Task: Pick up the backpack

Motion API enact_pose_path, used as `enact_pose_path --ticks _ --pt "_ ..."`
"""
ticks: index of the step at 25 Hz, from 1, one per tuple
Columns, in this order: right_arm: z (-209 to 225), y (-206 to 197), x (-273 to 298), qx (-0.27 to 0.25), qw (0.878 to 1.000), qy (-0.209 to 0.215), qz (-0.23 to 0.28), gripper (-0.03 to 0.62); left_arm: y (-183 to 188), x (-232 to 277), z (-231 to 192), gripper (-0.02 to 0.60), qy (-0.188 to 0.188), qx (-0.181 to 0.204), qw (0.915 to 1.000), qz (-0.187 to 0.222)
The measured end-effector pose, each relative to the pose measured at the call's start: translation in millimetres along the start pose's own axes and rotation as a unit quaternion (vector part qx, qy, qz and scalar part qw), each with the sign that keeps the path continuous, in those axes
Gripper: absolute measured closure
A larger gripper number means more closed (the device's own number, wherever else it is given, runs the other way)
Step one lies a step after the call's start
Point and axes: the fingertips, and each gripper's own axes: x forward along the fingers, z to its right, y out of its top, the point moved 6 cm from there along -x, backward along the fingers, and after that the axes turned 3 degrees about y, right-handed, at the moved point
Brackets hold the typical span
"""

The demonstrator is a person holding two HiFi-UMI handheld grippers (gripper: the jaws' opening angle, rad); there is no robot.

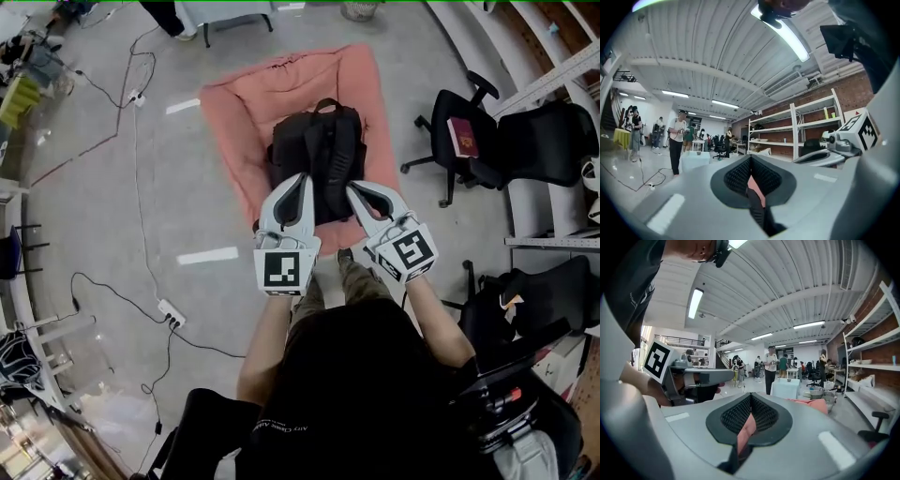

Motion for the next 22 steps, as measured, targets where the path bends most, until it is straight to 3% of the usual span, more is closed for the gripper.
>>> enact_pose_path --ticks 4,8,11,18,22 --pt "26 -7 15 0.014 1.000 -0.001 0.001 0.582 -12 26 -5 0.580 0.003 -0.017 0.9996 -0.020" --pt "64 -22 33 0.029 0.999 0.017 -0.004 0.582 -33 56 -4 0.580 0.001 -0.076 0.9936 -0.084" --pt "94 -44 44 0.050 0.998 0.027 -0.010 0.582 -51 77 -4 0.580 -0.003 -0.062 0.9905 -0.123" --pt "167 -122 70 0.083 0.993 0.035 -0.070 0.555 -125 115 -21 0.578 0.002 -0.135 0.9676 -0.213" --pt "195 -165 78 0.084 0.987 0.034 -0.129 0.529 -173 125 -26 0.574 0.007 -0.136 0.9600 -0.245"
